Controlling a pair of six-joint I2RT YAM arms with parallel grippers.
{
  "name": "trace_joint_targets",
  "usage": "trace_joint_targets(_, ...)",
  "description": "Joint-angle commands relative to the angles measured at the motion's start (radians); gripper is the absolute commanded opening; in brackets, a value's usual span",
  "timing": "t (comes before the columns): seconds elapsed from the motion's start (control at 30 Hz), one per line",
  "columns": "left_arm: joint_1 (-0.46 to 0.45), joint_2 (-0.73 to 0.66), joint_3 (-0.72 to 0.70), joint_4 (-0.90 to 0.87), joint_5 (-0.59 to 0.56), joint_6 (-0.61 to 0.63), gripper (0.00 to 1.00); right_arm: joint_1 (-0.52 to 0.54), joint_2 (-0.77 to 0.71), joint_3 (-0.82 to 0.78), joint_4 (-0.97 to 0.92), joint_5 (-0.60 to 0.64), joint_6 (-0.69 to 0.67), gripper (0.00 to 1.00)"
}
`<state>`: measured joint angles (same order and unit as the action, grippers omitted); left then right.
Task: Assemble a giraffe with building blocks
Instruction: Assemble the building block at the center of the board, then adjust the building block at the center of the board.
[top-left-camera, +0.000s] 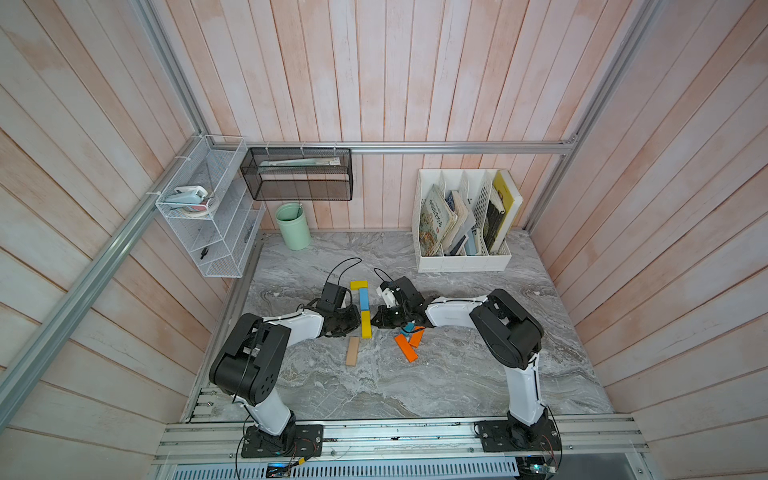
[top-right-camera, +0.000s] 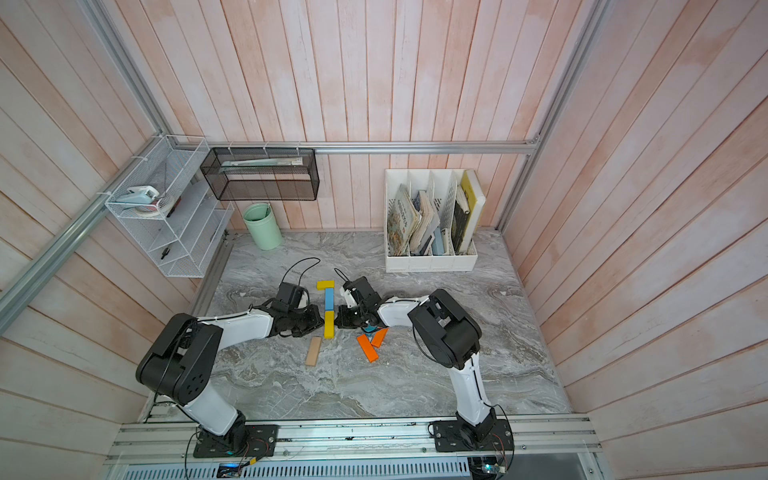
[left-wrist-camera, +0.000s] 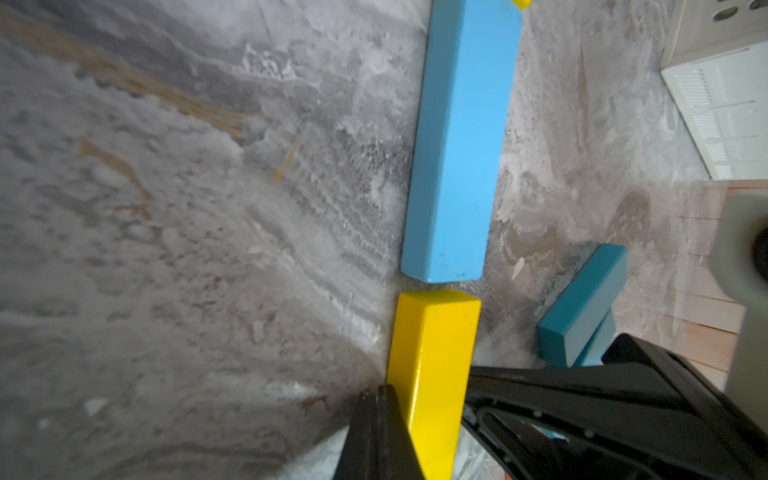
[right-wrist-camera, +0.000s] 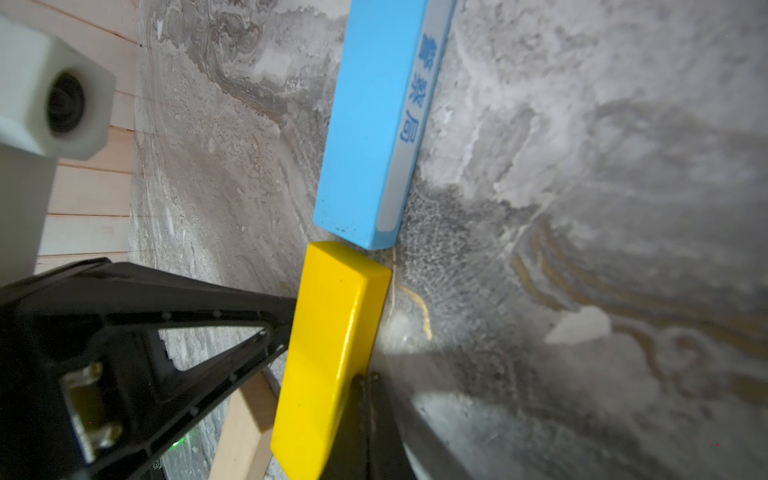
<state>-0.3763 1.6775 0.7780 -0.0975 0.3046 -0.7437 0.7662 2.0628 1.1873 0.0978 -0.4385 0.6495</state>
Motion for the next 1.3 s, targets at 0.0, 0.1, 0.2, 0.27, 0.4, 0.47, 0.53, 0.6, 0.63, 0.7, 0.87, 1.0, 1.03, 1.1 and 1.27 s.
trace_joint_targets(0.0,-0.001,-0.005,0.023,-0.028,-0.041,0.025,0.08,-0.008,0.008,-0.015,-0.020,0.032,-0.014,0.00)
trace_joint_targets(0.1,0.008,-0.021,0.021,-0.054,-0.069,0.041,0.23,-0.015,-0.029,-0.050,-0.017,0.085,-0.015,0.00)
trace_joint_targets(0.2,0.026,-0.039,0.015,-0.068,-0.076,0.050,0.25,-0.022,-0.056,-0.072,-0.020,0.101,-0.022,0.00)
trace_joint_targets(0.27,0.040,-0.052,0.008,-0.072,-0.075,0.055,0.25,-0.026,-0.071,-0.085,-0.023,0.110,-0.024,0.00)
trace_joint_targets(0.4,0.052,-0.095,-0.020,-0.086,-0.079,0.054,0.24,-0.025,-0.094,-0.126,-0.014,0.113,-0.022,0.00)
trace_joint_targets(0.47,0.053,-0.134,-0.042,-0.092,-0.080,0.051,0.22,-0.023,-0.112,-0.154,-0.006,0.111,-0.017,0.00)
trace_joint_targets(0.53,0.053,-0.189,-0.073,-0.097,-0.076,0.046,0.21,-0.022,-0.127,-0.176,0.007,0.109,-0.014,0.00)
trace_joint_targets(0.6,0.053,-0.240,-0.105,-0.096,-0.066,0.038,0.19,-0.022,-0.117,-0.170,0.006,0.094,-0.019,0.00)
trace_joint_targets(0.63,0.051,-0.269,-0.123,-0.091,-0.052,0.029,0.19,-0.022,-0.105,-0.160,0.006,0.090,-0.022,0.00)
trace_joint_targets(0.7,0.044,-0.318,-0.158,-0.077,-0.028,0.007,0.18,-0.023,-0.080,-0.137,0.008,0.085,-0.021,0.00)
trace_joint_targets(0.87,0.015,-0.395,-0.191,-0.106,-0.031,-0.017,0.19,-0.031,-0.005,-0.063,0.005,0.067,-0.018,0.00)
trace_joint_targets(1.0,0.009,-0.423,-0.211,-0.122,-0.036,-0.019,0.18,-0.040,0.032,-0.031,0.005,0.058,-0.013,0.00)
trace_joint_targets(1.03,0.007,-0.426,-0.219,-0.119,-0.036,-0.021,0.18,-0.041,0.038,-0.027,0.006,0.055,-0.011,0.00)
trace_joint_targets(1.1,0.005,-0.427,-0.231,-0.116,-0.033,-0.023,0.18,-0.045,0.046,-0.017,0.001,0.050,-0.014,0.00)
trace_joint_targets(1.27,0.003,-0.420,-0.245,-0.100,-0.038,-0.023,0.18,-0.045,0.060,0.004,-0.005,0.023,-0.014,0.00)
